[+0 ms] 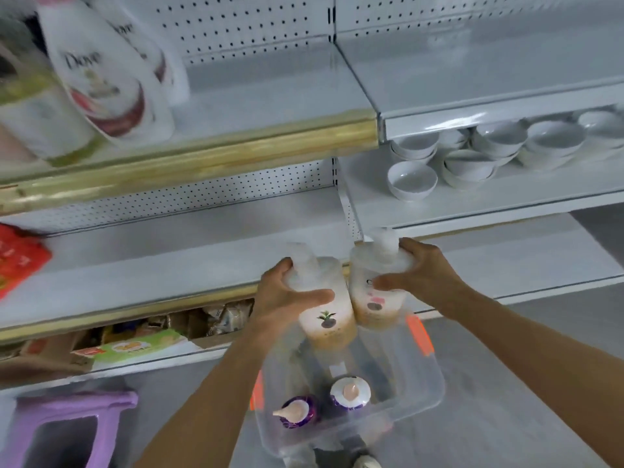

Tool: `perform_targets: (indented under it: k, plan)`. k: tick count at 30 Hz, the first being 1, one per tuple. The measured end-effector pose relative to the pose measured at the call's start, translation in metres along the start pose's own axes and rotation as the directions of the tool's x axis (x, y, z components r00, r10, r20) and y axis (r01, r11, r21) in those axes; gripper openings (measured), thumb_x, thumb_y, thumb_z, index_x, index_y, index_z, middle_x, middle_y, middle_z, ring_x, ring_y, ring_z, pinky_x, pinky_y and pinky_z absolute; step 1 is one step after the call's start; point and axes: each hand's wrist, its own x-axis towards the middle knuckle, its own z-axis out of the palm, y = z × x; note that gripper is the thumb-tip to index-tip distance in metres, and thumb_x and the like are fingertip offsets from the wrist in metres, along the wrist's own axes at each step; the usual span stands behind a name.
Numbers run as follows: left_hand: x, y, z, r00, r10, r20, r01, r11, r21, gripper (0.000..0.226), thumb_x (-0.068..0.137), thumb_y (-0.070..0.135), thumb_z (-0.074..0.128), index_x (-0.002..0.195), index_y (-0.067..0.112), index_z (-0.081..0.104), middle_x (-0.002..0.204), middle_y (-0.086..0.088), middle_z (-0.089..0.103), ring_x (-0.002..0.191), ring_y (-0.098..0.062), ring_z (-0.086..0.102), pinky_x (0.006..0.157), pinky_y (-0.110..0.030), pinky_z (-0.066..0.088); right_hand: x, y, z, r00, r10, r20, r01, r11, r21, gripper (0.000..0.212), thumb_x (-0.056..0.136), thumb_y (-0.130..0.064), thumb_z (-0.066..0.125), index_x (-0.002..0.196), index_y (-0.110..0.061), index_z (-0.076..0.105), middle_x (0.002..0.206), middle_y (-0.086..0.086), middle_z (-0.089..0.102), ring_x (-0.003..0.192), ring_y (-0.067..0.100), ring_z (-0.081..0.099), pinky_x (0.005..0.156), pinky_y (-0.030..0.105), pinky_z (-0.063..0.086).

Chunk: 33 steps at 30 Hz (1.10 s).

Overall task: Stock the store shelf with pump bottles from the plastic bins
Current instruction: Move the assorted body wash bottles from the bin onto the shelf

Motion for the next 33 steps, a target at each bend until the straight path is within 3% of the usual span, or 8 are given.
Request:
perform_targets:
  k: [2,4,7,13,17,23,29,33]
  plan:
    - [-0.006,0.023,-0.016,0.998,0.046,-0.042,-0.047,0.998,-0.03,0.059,0.043,0.024,0.095,0.097,0.024,0.069,0.091,0.0,0.076,0.086,-0.022,0.073,0.074,-0.043,0.061,0.002,-0.03,-0.004,0.999,-0.05,0.022,0.049,0.997,0.051,0.055,0.049,-0.016,0.093,0.096,-0.028,0.068,0.085,-0.012,0.073,0.075,0.001,0.068,0.062,0.016,0.053]
    - [-0.011,0.047,-0.031,0.994,0.089,-0.066,-0.091,0.995,-0.029,0.054,0.048,0.024,0.094,0.097,0.025,0.07,0.09,0.003,0.077,0.081,-0.017,0.074,0.067,-0.033,0.06,0.004,-0.057,-0.004,0.995,-0.091,0.038,0.086,0.99,0.108,0.06,0.047,-0.016,0.093,0.102,-0.024,0.067,0.091,-0.004,0.074,0.082,0.013,0.072,0.067,0.029,0.057]
    - [-0.013,0.081,-0.055,0.989,0.133,-0.068,-0.132,0.991,0.008,0.051,0.051,0.029,0.093,0.096,0.024,0.07,0.087,0.006,0.077,0.077,-0.013,0.074,0.063,-0.025,0.057,0.008,-0.096,0.0,0.986,-0.159,0.043,0.152,0.978,0.14,0.058,0.05,-0.016,0.092,0.102,-0.025,0.066,0.089,-0.005,0.075,0.081,0.014,0.072,0.063,0.027,0.057]
    - [-0.011,0.127,-0.111,0.965,0.218,-0.149,-0.21,0.975,0.067,0.052,0.047,0.039,0.091,0.094,0.029,0.07,0.085,0.011,0.075,0.073,-0.006,0.072,0.057,-0.019,0.055,0.019,-0.169,0.006,0.959,-0.282,0.019,0.276,0.948,0.161,0.07,0.041,-0.036,0.089,0.106,-0.025,0.068,0.094,-0.003,0.074,0.086,0.016,0.072,0.074,0.031,0.056]
    - [-0.005,0.149,-0.149,0.95,0.23,-0.212,-0.228,0.973,0.037,0.051,0.047,0.038,0.089,0.093,0.024,0.071,0.083,0.007,0.075,0.072,-0.01,0.073,0.055,-0.022,0.054,0.034,-0.229,0.007,0.922,-0.388,0.018,0.378,0.907,0.184,0.053,0.052,-0.028,0.091,0.1,-0.018,0.071,0.086,0.0,0.076,0.078,0.016,0.073,0.06,0.021,0.054]
    - [0.015,0.173,-0.192,0.938,0.264,-0.226,-0.255,0.964,0.068,0.049,0.048,0.036,0.09,0.092,0.023,0.073,0.084,0.006,0.076,0.075,-0.013,0.074,0.066,-0.035,0.062,0.07,-0.313,0.018,0.86,-0.51,-0.01,0.503,0.843,0.19,0.041,0.058,-0.02,0.088,0.094,-0.012,0.071,0.084,0.0,0.076,0.078,0.016,0.073,0.062,0.023,0.054]
    - [0.038,0.186,-0.221,0.94,0.241,-0.239,-0.239,0.97,0.039,0.053,0.043,0.04,0.089,0.092,0.025,0.073,0.084,0.006,0.077,0.075,-0.013,0.074,0.07,-0.04,0.063,0.117,-0.364,0.039,0.827,-0.561,-0.031,0.556,0.809,0.188,0.039,0.061,-0.02,0.088,0.095,-0.019,0.07,0.087,-0.004,0.076,0.082,0.014,0.073,0.063,0.022,0.054]
    - [0.05,0.195,-0.234,0.941,0.228,-0.25,-0.229,0.973,0.026,0.054,0.042,0.04,0.089,0.091,0.024,0.073,0.084,0.006,0.077,0.075,-0.014,0.075,0.07,-0.04,0.063,0.146,-0.374,0.061,0.835,-0.55,0.01,0.545,0.83,0.119,0.052,0.058,-0.021,0.09,0.106,-0.017,0.069,0.096,-0.002,0.074,0.086,0.013,0.072,0.069,0.025,0.055]
